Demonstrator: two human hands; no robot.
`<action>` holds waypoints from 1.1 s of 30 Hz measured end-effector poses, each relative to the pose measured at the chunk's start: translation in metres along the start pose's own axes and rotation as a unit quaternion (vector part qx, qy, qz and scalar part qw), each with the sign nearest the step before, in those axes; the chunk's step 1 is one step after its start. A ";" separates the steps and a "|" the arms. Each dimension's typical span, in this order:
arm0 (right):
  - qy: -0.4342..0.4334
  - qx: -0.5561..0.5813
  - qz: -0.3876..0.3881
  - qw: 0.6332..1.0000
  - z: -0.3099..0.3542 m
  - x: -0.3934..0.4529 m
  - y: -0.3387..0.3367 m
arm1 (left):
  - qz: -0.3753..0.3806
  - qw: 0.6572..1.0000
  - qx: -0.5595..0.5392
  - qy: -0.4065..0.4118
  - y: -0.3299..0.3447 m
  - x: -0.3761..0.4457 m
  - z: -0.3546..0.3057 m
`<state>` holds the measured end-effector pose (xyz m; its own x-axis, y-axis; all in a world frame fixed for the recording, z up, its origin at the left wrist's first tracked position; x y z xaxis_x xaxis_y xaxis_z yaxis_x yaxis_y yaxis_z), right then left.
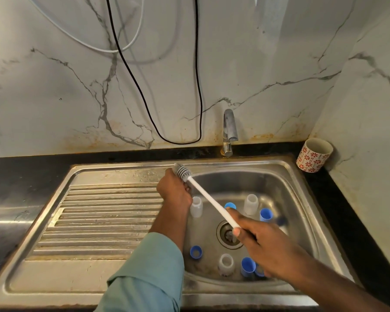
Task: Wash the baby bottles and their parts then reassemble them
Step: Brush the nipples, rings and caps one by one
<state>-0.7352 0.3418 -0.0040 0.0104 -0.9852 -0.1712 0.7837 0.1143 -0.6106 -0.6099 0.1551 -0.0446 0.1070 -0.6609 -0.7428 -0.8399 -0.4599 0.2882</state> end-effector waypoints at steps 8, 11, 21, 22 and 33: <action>-0.024 -0.051 0.002 0.998 0.011 0.009 0.008 | 0.020 0.998 -0.063 -0.021 0.004 -0.007 -0.011; -0.031 -0.043 -0.029 0.998 0.010 0.025 0.003 | 0.028 0.999 -0.016 -0.016 0.007 -0.015 0.002; -0.053 -0.063 -0.008 0.997 0.007 0.023 0.003 | 0.072 0.991 -0.086 -0.067 0.006 -0.014 -0.005; -0.063 -0.071 0.001 0.996 0.006 0.019 0.005 | 0.065 0.989 -0.111 -0.068 0.004 -0.012 -0.012; -0.030 -0.059 0.011 0.998 0.006 0.013 0.003 | 0.049 0.997 -0.049 -0.015 0.006 -0.006 -0.018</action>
<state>-0.7293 0.3283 -0.0037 0.0668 -0.9876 -0.1418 0.7037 0.1474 -0.6951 -0.6062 0.1450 -0.0276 0.0096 -0.6882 -0.7255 -0.7892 -0.4508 0.4172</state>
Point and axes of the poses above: each hand's wrist, its own x-axis towards the middle knuckle, its own y-axis out of the palm, z = x × y, the point moved 2 cm from there along x, towards the middle knuckle, and after that the axes turned 9 degrees about -y, right-handed, at the moved point
